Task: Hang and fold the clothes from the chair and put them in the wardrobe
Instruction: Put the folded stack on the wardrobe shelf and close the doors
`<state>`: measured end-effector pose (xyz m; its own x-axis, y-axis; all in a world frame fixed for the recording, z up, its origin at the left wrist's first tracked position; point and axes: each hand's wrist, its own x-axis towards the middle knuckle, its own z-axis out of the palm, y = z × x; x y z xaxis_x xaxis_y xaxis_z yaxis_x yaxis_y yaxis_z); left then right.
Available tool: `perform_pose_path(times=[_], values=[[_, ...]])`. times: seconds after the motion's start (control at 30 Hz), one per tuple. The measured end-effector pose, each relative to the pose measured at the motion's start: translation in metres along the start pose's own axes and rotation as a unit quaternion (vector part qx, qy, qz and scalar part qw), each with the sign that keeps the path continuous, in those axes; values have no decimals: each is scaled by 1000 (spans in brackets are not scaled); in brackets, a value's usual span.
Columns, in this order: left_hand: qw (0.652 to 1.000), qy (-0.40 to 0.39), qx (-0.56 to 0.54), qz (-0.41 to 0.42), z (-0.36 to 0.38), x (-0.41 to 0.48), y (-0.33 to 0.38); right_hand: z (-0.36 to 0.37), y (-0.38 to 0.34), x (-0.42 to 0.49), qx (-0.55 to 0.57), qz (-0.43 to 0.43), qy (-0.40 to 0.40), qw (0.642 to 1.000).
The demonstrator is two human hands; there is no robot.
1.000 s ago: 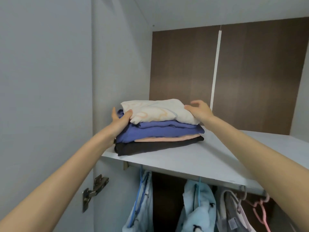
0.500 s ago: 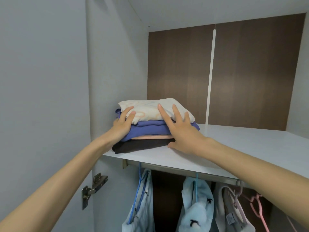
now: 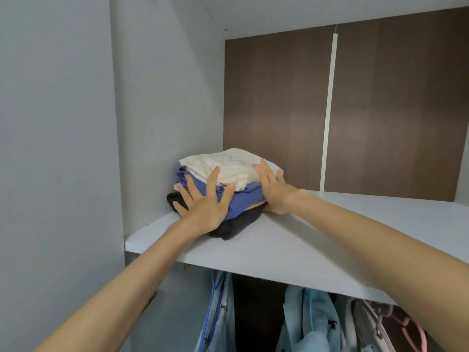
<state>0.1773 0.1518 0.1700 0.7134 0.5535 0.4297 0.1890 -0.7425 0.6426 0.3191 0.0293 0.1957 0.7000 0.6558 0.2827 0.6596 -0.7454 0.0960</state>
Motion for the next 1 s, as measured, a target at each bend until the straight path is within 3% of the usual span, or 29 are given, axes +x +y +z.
perform_pose_path(times=[0.13, 0.47, 0.73, 0.87, 1.0], values=[[995, -66, 75, -3, -1, 20, -4, 7, 8, 32, -11, -4, -12, 1000], [980, -71, 188, -6, 10, 37, 3, 14, 4, 76, -79, 81, -22, 993], [969, -76, 236, -7, 0, 27, 6, 0, 10, 41, -60, 49, 36, 996], [971, -71, 229, 16, -18, 6, 13, -24, 6, -1, -59, 20, 114, 992], [973, 25, 220, 68, -42, -26, 15, -46, -8, -58, -14, -22, 236, 971]])
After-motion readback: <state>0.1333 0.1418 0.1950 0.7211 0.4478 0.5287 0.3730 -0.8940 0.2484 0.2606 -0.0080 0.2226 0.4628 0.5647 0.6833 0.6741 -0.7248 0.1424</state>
